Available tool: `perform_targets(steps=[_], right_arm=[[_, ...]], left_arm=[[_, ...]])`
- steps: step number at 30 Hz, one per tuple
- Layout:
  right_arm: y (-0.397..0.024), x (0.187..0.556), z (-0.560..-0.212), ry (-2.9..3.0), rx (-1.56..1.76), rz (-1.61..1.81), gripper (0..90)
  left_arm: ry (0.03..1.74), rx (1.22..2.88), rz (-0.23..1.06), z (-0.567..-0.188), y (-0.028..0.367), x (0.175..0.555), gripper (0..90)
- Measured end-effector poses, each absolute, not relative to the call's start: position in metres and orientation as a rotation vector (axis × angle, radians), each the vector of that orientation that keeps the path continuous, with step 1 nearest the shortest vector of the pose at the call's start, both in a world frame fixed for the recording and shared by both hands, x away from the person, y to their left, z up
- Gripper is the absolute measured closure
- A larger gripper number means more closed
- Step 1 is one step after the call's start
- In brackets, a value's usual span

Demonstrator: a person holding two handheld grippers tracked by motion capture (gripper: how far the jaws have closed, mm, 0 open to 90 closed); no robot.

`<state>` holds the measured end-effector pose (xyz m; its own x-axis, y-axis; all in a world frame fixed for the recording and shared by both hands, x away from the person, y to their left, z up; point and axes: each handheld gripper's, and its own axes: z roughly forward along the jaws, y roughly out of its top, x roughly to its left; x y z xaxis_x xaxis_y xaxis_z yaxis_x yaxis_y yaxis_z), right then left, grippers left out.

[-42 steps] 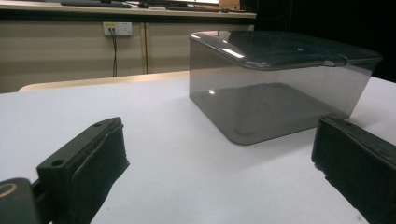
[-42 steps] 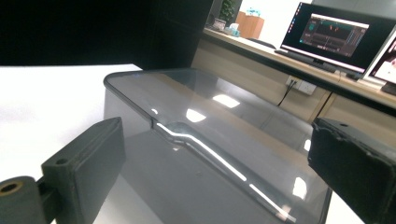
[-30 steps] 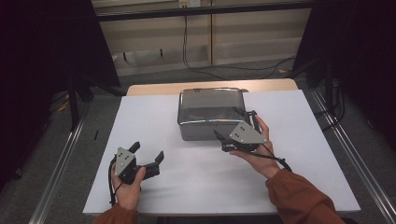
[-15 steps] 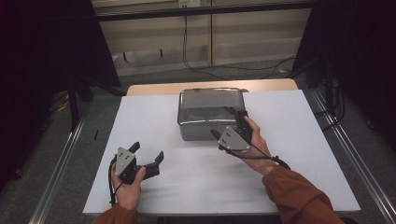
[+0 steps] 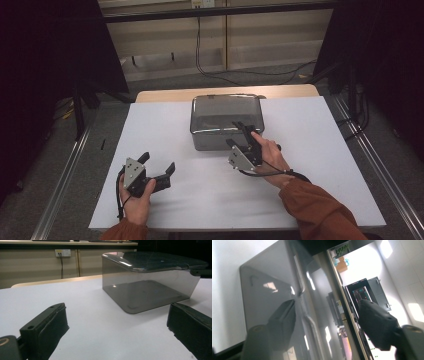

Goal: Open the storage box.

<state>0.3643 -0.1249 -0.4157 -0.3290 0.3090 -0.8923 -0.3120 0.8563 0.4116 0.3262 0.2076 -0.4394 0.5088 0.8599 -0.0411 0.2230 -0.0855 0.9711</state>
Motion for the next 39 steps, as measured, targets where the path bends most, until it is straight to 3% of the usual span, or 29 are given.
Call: perform_targets(steps=[8, 28, 39], right_arm=[[-0.118, 0.364, -0.425, 1.817, -0.076, 0.518, 48.7], [-0.113, 0.364, -0.428, 1.833, -0.106, 0.447, 74.4], [-0.113, 0.364, -0.427, 1.825, -0.12, 0.454, 76.0]], left_arm=[[0.953, 1.62, 0.696, -0.441, 0.207, 0.327, 2.8], [0.932, 1.632, 0.669, -0.441, 0.205, 0.329, 3.6], [0.896, 1.605, 0.635, -0.438, 0.202, 0.332, 6.2]])
